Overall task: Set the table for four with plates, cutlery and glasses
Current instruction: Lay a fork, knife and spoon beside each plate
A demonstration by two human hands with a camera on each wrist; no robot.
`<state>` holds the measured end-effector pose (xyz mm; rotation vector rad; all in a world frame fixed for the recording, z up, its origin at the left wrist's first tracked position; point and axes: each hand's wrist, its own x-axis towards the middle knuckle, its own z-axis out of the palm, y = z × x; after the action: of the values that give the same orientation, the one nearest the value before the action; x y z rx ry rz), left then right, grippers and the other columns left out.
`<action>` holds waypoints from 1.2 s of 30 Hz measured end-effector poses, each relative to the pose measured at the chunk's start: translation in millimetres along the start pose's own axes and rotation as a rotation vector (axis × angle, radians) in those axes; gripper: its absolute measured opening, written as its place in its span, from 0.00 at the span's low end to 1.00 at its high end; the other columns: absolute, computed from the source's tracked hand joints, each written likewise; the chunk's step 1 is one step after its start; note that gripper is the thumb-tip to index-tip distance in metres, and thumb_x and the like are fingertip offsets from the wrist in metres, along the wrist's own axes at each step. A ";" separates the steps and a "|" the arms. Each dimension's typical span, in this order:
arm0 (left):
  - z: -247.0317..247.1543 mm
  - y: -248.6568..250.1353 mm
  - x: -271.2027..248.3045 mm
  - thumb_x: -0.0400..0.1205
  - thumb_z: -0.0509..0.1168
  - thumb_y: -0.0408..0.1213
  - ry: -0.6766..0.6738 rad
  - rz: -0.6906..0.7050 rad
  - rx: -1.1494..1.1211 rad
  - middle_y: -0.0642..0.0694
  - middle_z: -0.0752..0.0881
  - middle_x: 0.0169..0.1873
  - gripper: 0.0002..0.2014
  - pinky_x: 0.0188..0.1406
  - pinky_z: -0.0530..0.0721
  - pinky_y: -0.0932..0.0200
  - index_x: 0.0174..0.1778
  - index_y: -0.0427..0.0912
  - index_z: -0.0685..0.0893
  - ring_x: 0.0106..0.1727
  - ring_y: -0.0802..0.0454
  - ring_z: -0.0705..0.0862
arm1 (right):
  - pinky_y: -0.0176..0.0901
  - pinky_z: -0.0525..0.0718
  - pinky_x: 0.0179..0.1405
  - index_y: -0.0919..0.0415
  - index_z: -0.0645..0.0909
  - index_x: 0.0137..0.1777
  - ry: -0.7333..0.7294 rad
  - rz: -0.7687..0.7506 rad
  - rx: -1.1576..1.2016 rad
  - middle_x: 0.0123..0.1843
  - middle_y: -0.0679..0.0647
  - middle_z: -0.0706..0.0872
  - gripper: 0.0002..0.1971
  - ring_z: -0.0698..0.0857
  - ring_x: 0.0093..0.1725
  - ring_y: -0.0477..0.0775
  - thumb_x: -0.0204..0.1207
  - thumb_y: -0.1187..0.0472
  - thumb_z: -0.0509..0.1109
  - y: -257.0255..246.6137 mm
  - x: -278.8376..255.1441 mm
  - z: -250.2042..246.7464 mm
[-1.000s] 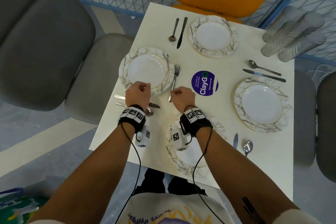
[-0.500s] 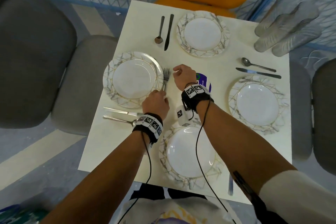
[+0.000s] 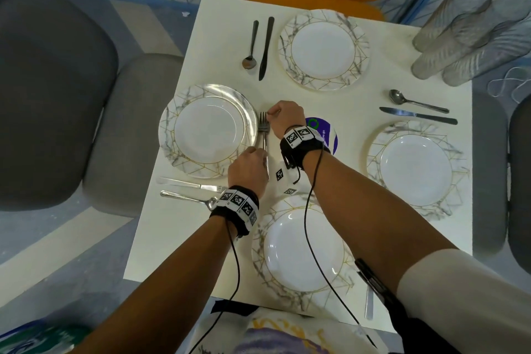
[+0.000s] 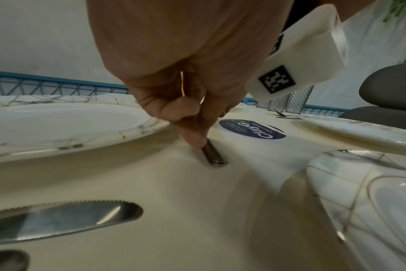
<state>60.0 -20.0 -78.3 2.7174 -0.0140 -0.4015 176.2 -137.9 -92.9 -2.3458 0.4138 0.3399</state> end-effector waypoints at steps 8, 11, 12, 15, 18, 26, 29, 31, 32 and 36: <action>13.4 19.8 3.2 0.84 0.70 0.35 -0.007 0.016 -0.161 0.51 0.91 0.47 0.06 0.46 0.86 0.56 0.52 0.47 0.91 0.44 0.50 0.88 | 0.44 0.83 0.60 0.60 0.89 0.53 0.031 0.068 0.076 0.56 0.55 0.91 0.08 0.87 0.58 0.57 0.80 0.62 0.69 26.8 -6.9 -26.9; 17.7 26.9 7.1 0.85 0.69 0.41 -0.020 -0.006 -0.265 0.53 0.92 0.43 0.05 0.46 0.90 0.51 0.50 0.47 0.89 0.40 0.52 0.88 | 0.45 0.82 0.61 0.60 0.88 0.55 0.067 0.121 0.165 0.55 0.55 0.91 0.09 0.87 0.59 0.58 0.81 0.61 0.68 40.2 -12.3 -44.9; 18.6 29.5 8.5 0.85 0.68 0.44 -0.026 -0.007 -0.310 0.56 0.91 0.42 0.07 0.47 0.89 0.51 0.51 0.47 0.88 0.40 0.54 0.89 | 0.44 0.82 0.61 0.60 0.88 0.56 0.077 0.133 0.191 0.54 0.55 0.92 0.09 0.87 0.58 0.57 0.81 0.60 0.68 44.2 -13.6 -51.2; 13.3 44.5 10.3 0.87 0.66 0.52 -0.058 -0.038 -0.426 0.59 0.87 0.47 0.15 0.48 0.85 0.58 0.62 0.46 0.84 0.46 0.55 0.88 | 0.44 0.83 0.61 0.60 0.88 0.55 0.129 0.130 0.250 0.52 0.54 0.92 0.08 0.87 0.55 0.55 0.81 0.60 0.69 51.5 -20.7 -71.6; 1.1 65.1 15.7 0.90 0.61 0.53 -0.129 -0.066 -0.550 0.51 0.89 0.54 0.20 0.43 0.76 0.67 0.69 0.43 0.83 0.49 0.55 0.85 | 0.44 0.83 0.60 0.58 0.87 0.54 0.201 0.118 0.305 0.51 0.51 0.91 0.07 0.86 0.50 0.51 0.81 0.59 0.70 56.8 -28.8 -89.4; -16.3 90.9 4.2 0.92 0.60 0.34 -0.317 -0.149 -0.977 0.39 0.91 0.42 0.12 0.24 0.80 0.61 0.59 0.33 0.88 0.34 0.50 0.91 | 0.55 0.92 0.51 0.53 0.87 0.48 0.285 0.127 0.498 0.41 0.48 0.93 0.07 0.93 0.42 0.53 0.74 0.53 0.72 65.5 -50.8 -119.1; -23.0 95.7 -8.0 0.91 0.60 0.33 -0.255 -0.110 -1.013 0.37 0.88 0.38 0.10 0.21 0.78 0.63 0.54 0.36 0.88 0.25 0.57 0.86 | 0.57 0.92 0.50 0.49 0.86 0.44 0.297 0.098 0.529 0.40 0.48 0.93 0.07 0.93 0.42 0.53 0.70 0.49 0.71 69.4 -58.5 -127.7; -25.2 99.2 -15.6 0.91 0.61 0.33 -0.231 -0.110 -1.020 0.39 0.87 0.36 0.11 0.22 0.78 0.63 0.52 0.37 0.88 0.24 0.58 0.85 | 0.58 0.92 0.50 0.45 0.84 0.43 0.308 0.079 0.533 0.40 0.48 0.93 0.06 0.93 0.42 0.54 0.68 0.48 0.70 72.8 -65.8 -130.8; -25.5 99.2 -16.3 0.90 0.61 0.33 -0.217 -0.128 -1.031 0.41 0.87 0.34 0.11 0.22 0.77 0.63 0.50 0.38 0.89 0.24 0.58 0.84 | 0.58 0.92 0.50 0.45 0.84 0.42 0.311 0.074 0.544 0.40 0.47 0.93 0.06 0.93 0.42 0.54 0.67 0.47 0.70 73.5 -66.1 -130.6; -23.0 97.9 -31.1 0.89 0.65 0.40 -0.162 -0.135 -1.007 0.46 0.87 0.32 0.11 0.22 0.75 0.62 0.48 0.42 0.91 0.29 0.53 0.83 | 0.57 0.92 0.49 0.46 0.85 0.42 0.316 0.045 0.566 0.40 0.47 0.93 0.06 0.93 0.41 0.53 0.68 0.48 0.72 70.6 -84.4 -134.1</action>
<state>41.1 -99.5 -12.1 1.6942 0.2572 -0.4933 88.5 -263.3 -11.4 -1.8321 0.6227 -0.1248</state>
